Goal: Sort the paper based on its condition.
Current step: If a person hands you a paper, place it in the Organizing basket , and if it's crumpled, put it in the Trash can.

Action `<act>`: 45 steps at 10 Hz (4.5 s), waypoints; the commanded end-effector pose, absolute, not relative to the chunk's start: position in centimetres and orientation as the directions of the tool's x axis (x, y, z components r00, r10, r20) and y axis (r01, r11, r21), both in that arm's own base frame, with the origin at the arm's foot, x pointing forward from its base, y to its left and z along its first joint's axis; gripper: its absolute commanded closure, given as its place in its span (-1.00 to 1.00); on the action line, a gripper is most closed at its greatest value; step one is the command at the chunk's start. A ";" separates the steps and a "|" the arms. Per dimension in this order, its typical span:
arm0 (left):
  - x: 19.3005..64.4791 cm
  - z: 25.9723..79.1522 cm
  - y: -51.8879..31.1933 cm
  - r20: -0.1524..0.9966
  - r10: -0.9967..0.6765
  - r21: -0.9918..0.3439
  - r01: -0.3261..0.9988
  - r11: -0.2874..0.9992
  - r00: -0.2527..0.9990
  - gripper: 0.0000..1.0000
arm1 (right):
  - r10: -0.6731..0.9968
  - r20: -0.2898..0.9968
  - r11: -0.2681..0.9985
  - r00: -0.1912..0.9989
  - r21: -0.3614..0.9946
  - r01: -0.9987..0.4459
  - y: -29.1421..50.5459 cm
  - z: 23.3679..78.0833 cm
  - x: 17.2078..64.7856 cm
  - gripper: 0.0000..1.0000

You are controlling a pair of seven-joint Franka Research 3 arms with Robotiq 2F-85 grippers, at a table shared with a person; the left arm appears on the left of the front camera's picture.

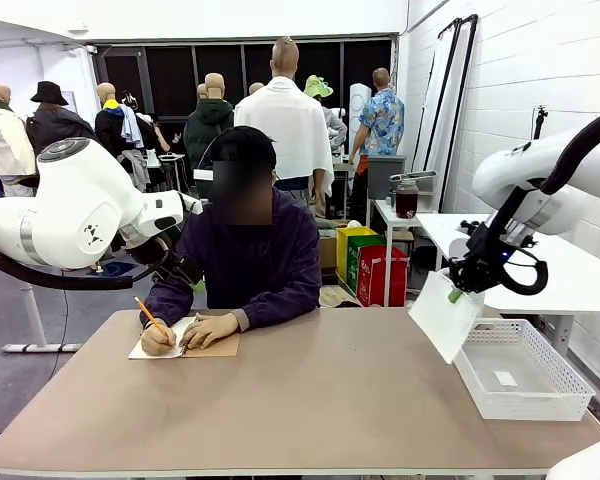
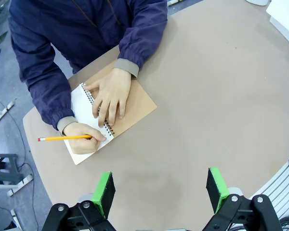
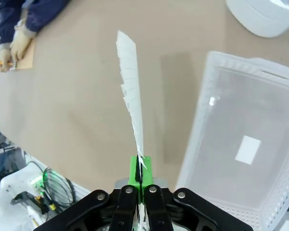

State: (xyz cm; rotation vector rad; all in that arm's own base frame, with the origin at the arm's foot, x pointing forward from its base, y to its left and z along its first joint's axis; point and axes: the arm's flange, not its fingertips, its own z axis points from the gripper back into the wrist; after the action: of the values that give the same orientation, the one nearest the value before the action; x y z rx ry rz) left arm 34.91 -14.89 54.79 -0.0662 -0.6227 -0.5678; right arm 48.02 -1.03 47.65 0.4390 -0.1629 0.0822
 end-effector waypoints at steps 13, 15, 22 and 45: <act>35.0 54.8 -14.9 0.568 -0.483 0.106 0.523 0.846 0.666 -1.00 | -0.113 0.073 0.928 0.991 0.365 0.078 -9.5 42.7 48.8 1.00; 35.0 54.8 -14.9 0.568 -0.483 0.106 0.523 0.846 0.666 -1.00 | -0.153 0.061 0.923 0.986 0.365 0.121 -9.1 42.0 47.8 1.00; 35.0 54.8 -14.9 0.568 -0.483 0.106 0.523 0.846 0.666 -1.00 | -0.239 -0.019 0.927 0.971 0.293 0.234 -8.0 37.7 47.7 1.00; 35.0 54.8 -14.9 0.568 -0.483 0.106 0.523 0.846 0.666 -1.00 | -0.289 -0.088 0.948 0.953 0.110 0.298 -7.3 37.7 48.8 -1.00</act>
State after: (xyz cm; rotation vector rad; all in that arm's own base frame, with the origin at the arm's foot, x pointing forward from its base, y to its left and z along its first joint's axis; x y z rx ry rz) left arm 34.91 -14.90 54.79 -0.0662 -0.6226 -0.5679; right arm 48.82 -7.22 37.61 0.1231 0.0742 -0.3031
